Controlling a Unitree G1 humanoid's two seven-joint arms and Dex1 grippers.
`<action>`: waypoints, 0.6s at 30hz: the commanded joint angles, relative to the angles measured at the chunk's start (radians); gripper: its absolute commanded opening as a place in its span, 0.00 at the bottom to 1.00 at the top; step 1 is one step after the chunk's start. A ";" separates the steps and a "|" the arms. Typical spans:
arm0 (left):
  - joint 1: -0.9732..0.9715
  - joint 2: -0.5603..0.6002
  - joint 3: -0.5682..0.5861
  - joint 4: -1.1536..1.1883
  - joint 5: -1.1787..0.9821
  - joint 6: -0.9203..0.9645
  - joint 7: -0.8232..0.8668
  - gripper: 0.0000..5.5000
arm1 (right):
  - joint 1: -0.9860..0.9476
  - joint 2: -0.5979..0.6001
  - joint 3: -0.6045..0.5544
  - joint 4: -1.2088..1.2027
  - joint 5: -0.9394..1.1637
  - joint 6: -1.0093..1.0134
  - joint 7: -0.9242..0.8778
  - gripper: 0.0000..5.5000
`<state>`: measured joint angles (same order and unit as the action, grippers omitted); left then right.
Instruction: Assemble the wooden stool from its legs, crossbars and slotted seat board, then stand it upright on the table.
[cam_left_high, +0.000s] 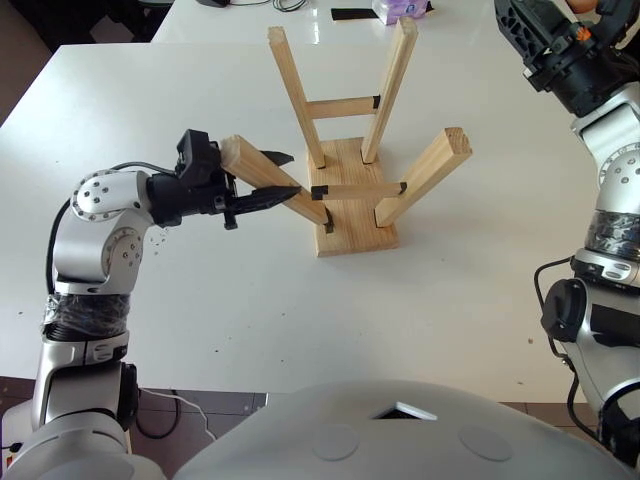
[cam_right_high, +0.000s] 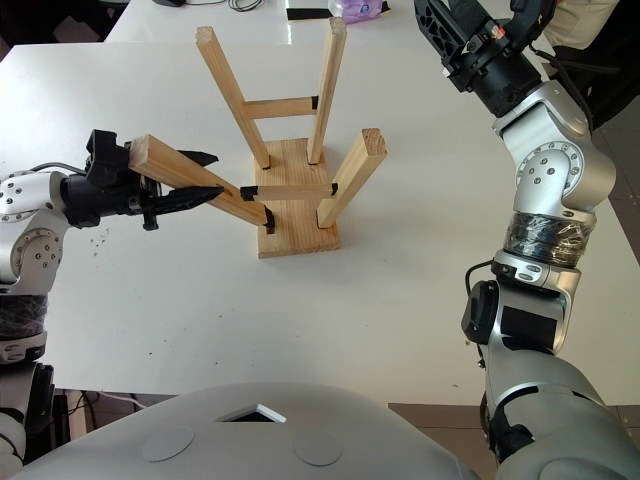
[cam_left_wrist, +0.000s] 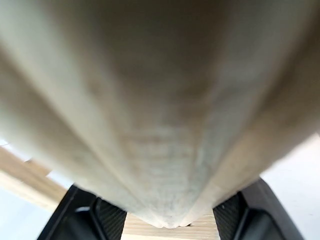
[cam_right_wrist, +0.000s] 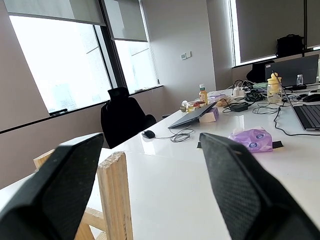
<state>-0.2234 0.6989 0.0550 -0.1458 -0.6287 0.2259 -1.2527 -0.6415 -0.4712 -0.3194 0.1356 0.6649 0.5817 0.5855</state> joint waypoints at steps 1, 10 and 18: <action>0.016 0.035 -0.046 0.015 0.040 0.016 -0.057 0.37 | -0.012 0.016 -0.011 -0.018 0.016 0.011 -0.023 0.64; -0.029 0.104 -0.051 0.012 0.023 0.105 -0.078 0.37 | 0.050 0.041 -0.038 -0.109 0.050 0.024 -0.074 0.64; -0.056 0.099 -0.069 0.011 0.042 0.091 -0.083 0.37 | 0.130 0.089 -0.036 -0.206 0.069 0.031 -0.134 0.64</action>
<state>-0.2936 0.7803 -0.0017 -0.1214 -0.6257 0.3113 -1.3328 -0.5357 -0.3855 -0.3561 -0.0399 0.7303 0.5995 0.4639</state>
